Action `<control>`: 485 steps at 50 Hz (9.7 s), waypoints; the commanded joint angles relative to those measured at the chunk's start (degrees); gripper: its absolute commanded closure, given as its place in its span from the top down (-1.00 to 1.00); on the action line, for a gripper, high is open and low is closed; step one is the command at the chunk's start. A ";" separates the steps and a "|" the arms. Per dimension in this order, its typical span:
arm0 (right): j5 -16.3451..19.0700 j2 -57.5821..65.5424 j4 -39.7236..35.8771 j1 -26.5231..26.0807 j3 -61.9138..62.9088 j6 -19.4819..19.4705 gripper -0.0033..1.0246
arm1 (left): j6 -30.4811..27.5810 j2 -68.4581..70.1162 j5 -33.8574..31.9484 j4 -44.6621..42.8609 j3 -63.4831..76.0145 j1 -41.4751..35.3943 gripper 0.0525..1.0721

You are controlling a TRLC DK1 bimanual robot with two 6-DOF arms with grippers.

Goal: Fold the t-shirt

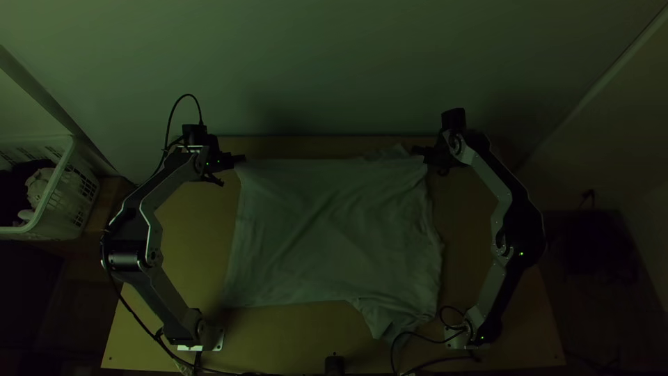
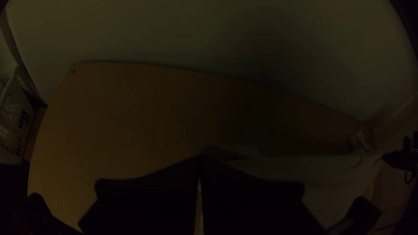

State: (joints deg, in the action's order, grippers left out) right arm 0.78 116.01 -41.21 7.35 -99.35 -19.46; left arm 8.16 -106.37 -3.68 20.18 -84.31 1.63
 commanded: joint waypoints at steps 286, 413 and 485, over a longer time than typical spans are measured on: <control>12.14 -44.64 -18.20 17.17 64.81 -6.73 -0.94 | -4.74 30.43 0.96 50.74 42.30 -12.44 0.57; 1.60 -27.41 -21.28 5.30 25.70 -0.66 -0.94 | -9.13 7.40 2.36 51.27 -7.97 -6.02 -0.95; -1.92 4.76 -15.39 1.43 1.35 1.01 -0.76 | -8.87 -17.47 2.36 46.79 -29.86 -5.41 0.41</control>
State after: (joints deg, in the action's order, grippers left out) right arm 1.98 119.17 -57.36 8.88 -96.51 -20.05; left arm -1.28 -123.17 -1.45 66.48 -114.24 -4.36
